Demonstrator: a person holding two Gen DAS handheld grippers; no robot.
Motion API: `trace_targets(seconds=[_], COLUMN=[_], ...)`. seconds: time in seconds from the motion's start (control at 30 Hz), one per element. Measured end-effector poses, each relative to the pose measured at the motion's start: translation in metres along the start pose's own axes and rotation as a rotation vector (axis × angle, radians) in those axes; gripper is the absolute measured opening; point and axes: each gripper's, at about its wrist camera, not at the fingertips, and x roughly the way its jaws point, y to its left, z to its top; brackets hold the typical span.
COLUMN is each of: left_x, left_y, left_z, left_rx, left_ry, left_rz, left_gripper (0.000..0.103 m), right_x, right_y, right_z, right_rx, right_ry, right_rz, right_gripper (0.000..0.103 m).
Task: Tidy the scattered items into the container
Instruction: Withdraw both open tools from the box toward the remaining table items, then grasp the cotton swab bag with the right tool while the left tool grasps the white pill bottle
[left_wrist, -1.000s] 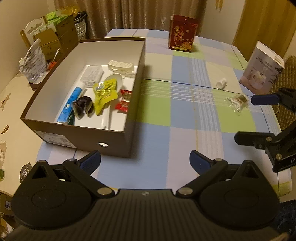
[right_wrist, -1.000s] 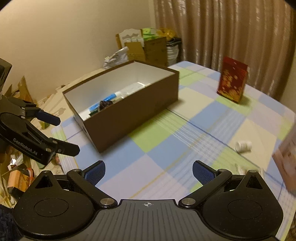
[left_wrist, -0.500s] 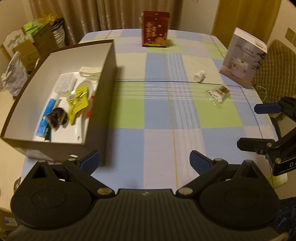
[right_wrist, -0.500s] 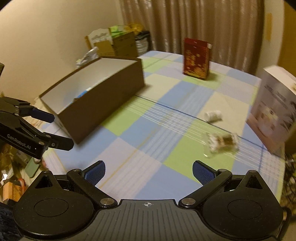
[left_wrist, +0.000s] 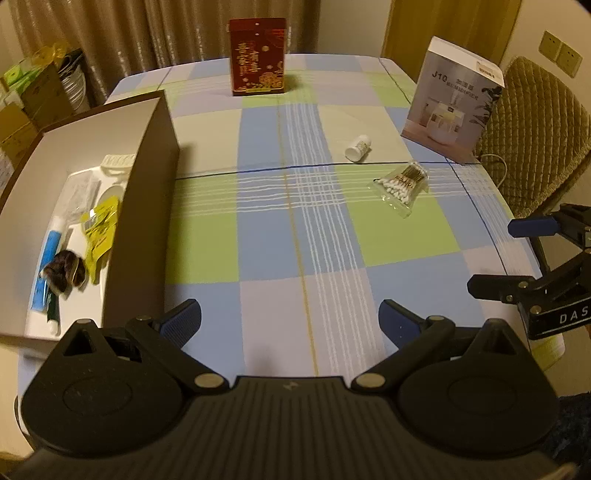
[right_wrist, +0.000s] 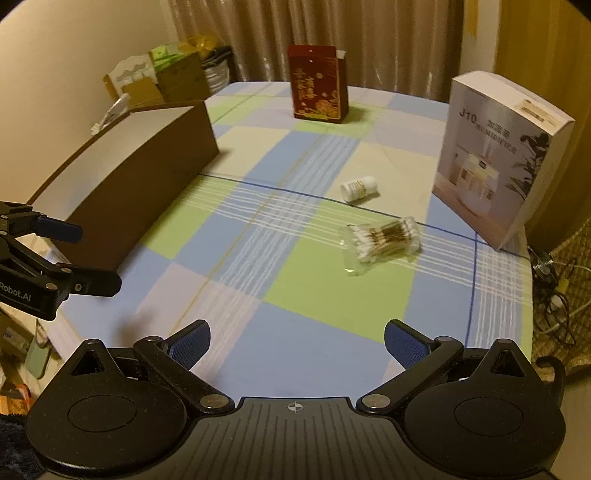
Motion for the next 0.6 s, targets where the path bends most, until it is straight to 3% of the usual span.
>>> trace_targets(seconds=[0.6], left_x=[0.048], left_y=[-0.017], left_z=[0.037], left_rx=[0.098], left_ry=[0.044], left_rz=[-0.017], left_gripper=[0.101], right_x=[0.025], right_y=[-0.040], right_z=[0.008], right_rx=[0.114], right_ry=[0.048], right_rz=[-0.074], right_gripper=[0.103])
